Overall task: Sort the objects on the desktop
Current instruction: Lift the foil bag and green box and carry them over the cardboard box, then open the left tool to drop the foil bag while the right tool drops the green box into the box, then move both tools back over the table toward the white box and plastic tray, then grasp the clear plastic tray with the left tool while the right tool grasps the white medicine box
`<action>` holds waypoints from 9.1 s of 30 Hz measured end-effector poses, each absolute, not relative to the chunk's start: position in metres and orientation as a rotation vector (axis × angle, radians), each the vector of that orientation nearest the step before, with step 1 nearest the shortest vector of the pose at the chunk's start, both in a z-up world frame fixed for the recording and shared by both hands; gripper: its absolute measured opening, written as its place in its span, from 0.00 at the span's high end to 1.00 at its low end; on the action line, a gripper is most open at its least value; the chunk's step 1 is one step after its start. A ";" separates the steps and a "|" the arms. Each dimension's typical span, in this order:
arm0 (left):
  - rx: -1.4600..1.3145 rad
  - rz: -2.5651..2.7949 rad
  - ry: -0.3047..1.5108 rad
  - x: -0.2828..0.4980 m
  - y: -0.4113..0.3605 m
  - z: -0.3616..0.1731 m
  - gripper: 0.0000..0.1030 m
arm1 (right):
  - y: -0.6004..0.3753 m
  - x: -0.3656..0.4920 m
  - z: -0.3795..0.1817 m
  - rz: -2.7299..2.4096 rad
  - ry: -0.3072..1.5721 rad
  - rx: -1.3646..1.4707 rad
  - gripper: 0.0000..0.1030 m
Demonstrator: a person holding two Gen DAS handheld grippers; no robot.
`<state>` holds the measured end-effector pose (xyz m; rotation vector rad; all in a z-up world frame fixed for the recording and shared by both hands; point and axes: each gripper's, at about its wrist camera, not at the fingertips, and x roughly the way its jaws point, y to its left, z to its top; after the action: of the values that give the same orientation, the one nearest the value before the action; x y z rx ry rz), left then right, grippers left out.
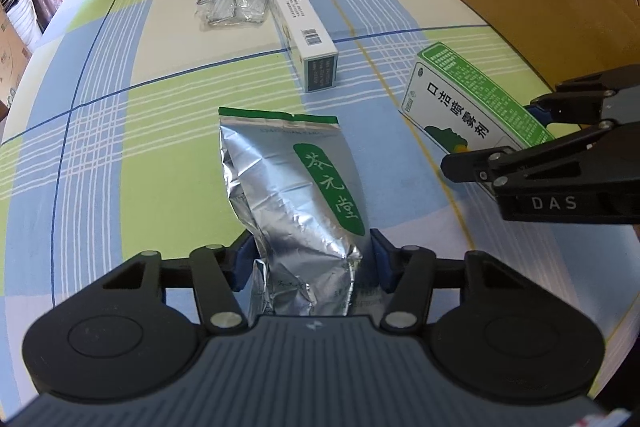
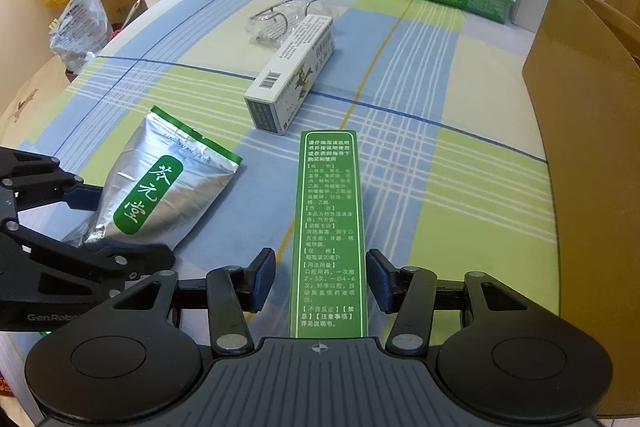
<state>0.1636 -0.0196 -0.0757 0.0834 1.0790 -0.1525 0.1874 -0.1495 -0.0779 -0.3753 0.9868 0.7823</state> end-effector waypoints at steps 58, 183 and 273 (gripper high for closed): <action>0.072 -0.171 1.044 0.148 -0.035 -0.059 0.55 | -0.175 0.175 -0.050 0.699 0.888 -0.266 0.73; 0.000 -0.232 0.843 0.195 -0.196 0.044 0.41 | -0.390 0.273 0.069 0.543 0.734 -0.078 0.40; 0.247 -0.222 0.984 0.363 0.018 -0.082 0.75 | -0.109 0.303 -0.032 0.919 1.049 -0.492 0.78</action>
<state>0.3631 0.0178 -0.0816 0.2471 0.9845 -0.2217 0.3025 -0.1088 -0.0324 -0.4917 1.0490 0.9194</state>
